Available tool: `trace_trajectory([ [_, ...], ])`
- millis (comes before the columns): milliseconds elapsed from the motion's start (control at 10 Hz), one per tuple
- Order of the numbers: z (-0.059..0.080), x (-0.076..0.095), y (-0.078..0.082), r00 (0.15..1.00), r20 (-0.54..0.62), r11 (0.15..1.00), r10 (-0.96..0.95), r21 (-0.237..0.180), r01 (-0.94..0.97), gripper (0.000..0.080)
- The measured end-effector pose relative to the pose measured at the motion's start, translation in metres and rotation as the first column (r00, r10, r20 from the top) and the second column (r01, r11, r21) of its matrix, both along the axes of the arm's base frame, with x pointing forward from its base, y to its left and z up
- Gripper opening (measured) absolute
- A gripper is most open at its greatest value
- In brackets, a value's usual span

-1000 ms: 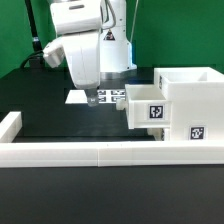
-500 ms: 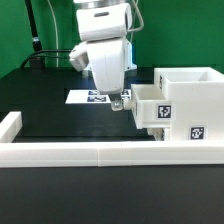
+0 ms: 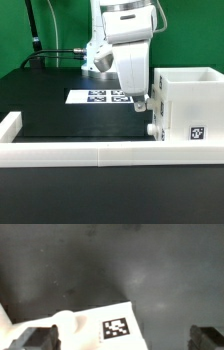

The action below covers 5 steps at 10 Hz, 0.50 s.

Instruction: Assemble drawer

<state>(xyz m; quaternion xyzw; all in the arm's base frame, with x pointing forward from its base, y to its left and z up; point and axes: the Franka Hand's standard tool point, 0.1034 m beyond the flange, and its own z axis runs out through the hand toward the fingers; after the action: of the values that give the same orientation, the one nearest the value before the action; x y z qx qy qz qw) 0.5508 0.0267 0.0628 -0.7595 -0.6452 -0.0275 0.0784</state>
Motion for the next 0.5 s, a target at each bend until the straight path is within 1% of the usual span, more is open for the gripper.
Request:
trace_trajectory([
  [200,0.006,0.000,-0.005,1.000,0.001,1.000,-0.010,-0.007,0.010,0.0648],
  [300,0.010,-0.003,-0.013,1.000,0.002,1.000,-0.020,-0.012,0.020,0.0648],
  [500,0.018,-0.022,-0.021,0.999,0.011,0.998,-0.050,-0.029,0.050,0.0648],
])
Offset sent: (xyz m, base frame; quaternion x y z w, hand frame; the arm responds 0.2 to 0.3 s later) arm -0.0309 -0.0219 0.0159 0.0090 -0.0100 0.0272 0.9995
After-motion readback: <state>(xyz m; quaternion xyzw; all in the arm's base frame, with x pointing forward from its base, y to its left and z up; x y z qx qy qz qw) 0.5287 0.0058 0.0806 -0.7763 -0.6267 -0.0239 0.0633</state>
